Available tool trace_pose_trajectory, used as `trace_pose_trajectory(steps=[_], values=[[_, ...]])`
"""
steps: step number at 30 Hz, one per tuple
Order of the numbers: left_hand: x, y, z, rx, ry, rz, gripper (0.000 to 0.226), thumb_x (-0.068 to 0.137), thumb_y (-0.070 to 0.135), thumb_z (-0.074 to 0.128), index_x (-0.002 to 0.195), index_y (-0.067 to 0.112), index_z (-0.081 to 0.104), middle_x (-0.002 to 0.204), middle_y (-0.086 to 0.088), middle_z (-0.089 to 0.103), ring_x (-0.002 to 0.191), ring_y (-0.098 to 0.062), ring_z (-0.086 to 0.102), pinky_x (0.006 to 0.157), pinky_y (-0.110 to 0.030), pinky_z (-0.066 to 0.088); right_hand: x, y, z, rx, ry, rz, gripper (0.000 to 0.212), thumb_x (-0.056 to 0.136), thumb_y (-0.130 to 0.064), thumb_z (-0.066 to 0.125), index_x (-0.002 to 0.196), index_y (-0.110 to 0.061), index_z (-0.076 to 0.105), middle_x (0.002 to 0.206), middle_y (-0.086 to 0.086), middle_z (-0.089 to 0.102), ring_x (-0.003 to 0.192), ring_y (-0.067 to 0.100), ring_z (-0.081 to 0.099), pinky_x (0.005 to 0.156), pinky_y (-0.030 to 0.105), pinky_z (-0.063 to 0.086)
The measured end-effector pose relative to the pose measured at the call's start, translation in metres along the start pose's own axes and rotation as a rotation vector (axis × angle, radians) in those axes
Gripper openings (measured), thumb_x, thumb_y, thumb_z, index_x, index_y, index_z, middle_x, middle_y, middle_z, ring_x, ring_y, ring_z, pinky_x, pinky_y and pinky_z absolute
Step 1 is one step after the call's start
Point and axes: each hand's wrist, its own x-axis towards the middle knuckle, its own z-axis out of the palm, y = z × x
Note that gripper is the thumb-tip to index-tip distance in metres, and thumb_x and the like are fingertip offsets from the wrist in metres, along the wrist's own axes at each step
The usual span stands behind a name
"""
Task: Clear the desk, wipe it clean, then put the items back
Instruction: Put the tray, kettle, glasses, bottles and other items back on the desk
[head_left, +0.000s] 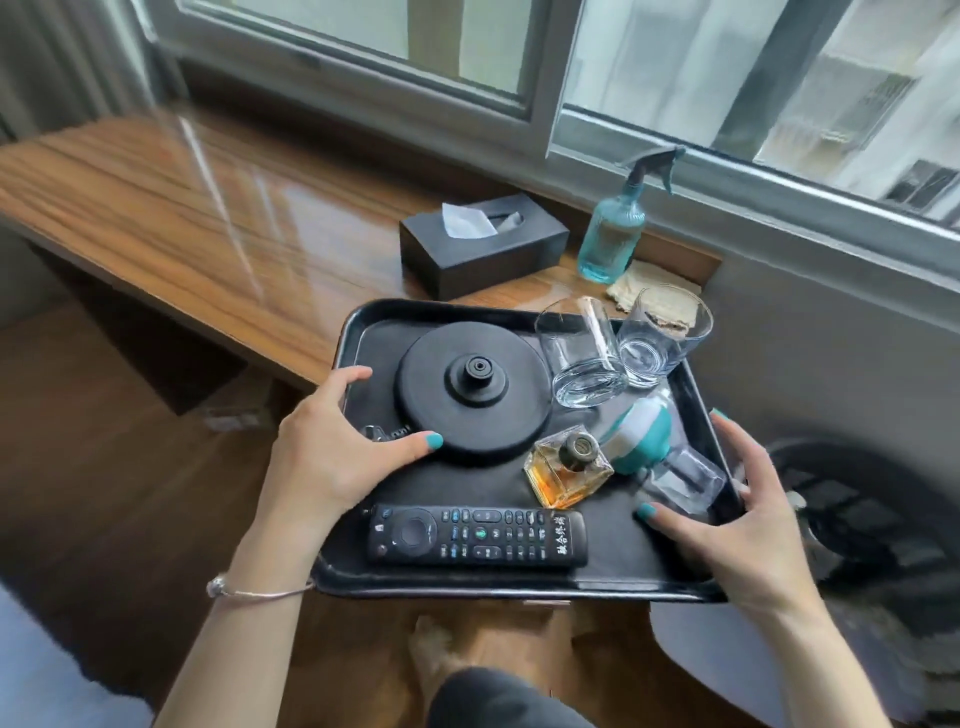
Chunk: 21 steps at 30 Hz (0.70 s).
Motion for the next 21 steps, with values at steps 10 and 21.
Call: trace_pose_trajectory(steps=[10, 21], values=[[0.123, -0.05, -0.06, -0.014, 0.09, -0.125, 0.09, 0.051, 0.054, 0.089, 0.13, 0.039, 0.048, 0.133, 0.008, 0.055, 0.125, -0.015, 0.046, 0.088, -0.028, 0.04, 0.113, -0.025, 0.129, -0.013, -0.141, -0.063, 0.108, 0.04, -0.045, 0.097, 0.134, -0.053, 0.045, 0.126, -0.02, 0.061, 0.119, 0.006, 0.058, 0.102, 0.035, 0.048], [0.244, -0.105, -0.139, -0.027, 0.146, -0.19, 0.093, 0.05, 0.051, 0.09, 0.132, 0.039, 0.046, 0.132, 0.004, 0.056, 0.121, -0.018, 0.05, 0.084, -0.03, 0.043, 0.191, -0.084, 0.263, -0.083, -0.225, -0.076, 0.105, 0.046, -0.027, 0.097, 0.131, -0.056, 0.044, 0.125, -0.018, 0.061, 0.114, 0.009, 0.06, 0.099, 0.041, 0.049]])
